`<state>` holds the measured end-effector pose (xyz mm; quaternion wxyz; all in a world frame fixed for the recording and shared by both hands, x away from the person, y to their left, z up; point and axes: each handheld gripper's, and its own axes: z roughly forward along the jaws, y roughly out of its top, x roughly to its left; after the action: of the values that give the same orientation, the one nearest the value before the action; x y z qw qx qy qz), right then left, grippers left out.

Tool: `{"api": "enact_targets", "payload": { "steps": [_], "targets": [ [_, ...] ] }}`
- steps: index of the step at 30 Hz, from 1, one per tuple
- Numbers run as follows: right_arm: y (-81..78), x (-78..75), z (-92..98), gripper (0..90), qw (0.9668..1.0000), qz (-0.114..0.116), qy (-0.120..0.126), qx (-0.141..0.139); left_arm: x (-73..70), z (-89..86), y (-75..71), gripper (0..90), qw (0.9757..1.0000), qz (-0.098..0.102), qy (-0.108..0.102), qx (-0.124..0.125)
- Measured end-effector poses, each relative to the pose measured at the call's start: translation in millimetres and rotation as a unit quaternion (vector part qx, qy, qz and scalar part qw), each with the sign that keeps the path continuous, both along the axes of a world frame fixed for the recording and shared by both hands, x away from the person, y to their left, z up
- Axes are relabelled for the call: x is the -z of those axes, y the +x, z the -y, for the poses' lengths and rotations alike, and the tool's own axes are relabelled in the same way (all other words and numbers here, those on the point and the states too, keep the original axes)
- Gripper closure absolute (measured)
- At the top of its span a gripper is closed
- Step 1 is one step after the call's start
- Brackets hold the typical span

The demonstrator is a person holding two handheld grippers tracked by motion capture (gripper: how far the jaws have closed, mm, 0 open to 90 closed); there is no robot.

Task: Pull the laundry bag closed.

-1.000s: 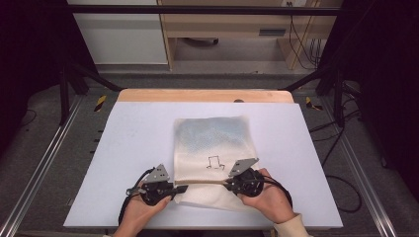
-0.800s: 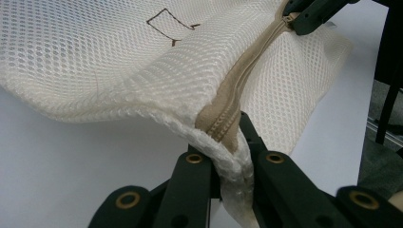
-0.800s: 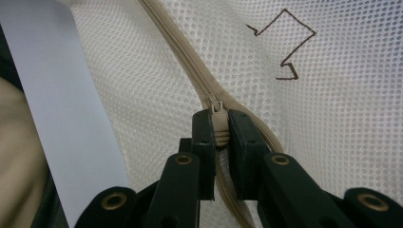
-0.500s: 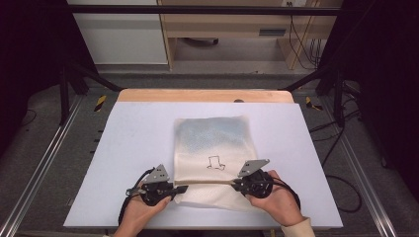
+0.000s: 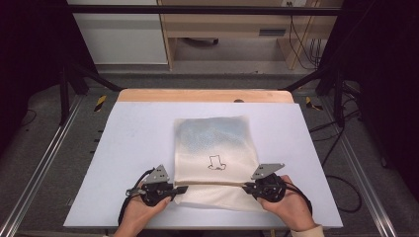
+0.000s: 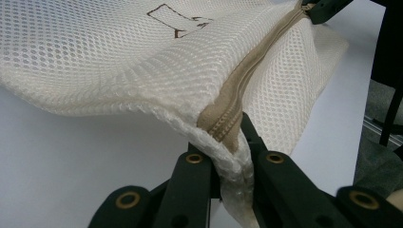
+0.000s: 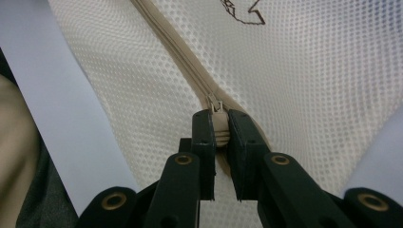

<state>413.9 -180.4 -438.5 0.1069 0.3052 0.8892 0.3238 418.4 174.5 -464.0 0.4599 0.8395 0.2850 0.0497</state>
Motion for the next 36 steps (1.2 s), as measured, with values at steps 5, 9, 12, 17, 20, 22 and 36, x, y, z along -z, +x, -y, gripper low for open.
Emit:
{"api": "enact_targets", "payload": {
  "steps": [5, 9, 12, 17, 20, 22, 36],
  "targets": [
    [-4.2, 5.2, 17.8, 82.0, 0.9994, -0.005, -0.018, 0.028, 0.1, -3.7, 1.8, 86.1, 1.0, -0.001, 0.001, -0.007],
    [-7.3, 9.6, 33.2, 82.1, 0.9989, -0.011, -0.012, 0.044, 0.6, -3.0, 1.7, 86.1, 1.0, -0.002, 0.005, -0.008],
    [-8.5, 11.4, 37.8, 82.1, 0.9988, -0.012, -0.01, 0.047, 0.9, -3.7, 1.9, 86.1, 0.9999, -0.003, 0.006, -0.011],
    [-9.6, 14.6, 45.6, 82.0, 0.9982, -0.018, -0.004, 0.058, 0.4, -7.7, 3.3, 86.1, 0.9998, -0.007, 0.007, -0.016],
    [-10.5, 15.1, 47.9, 82.0, 0.9979, -0.019, -0.001, 0.062, 0.5, -7.5, 3.2, 86.0, 0.9998, -0.008, 0.007, -0.015],
    [-11.0, 15.4, 49.2, 82.0, 0.9978, -0.02, 0.003, 0.063, 0.8, -7.0, 2.9, 86.0, 0.9998, -0.007, 0.01, -0.015],
    [-3.7, 9.5, 55.2, 21.4, 0.9879, 0.066, 0.077, 0.117, -14.9, -34.9, -10.5, 17.9, 0.9945, 0.038, 0.041, -0.089]
  ]
}}
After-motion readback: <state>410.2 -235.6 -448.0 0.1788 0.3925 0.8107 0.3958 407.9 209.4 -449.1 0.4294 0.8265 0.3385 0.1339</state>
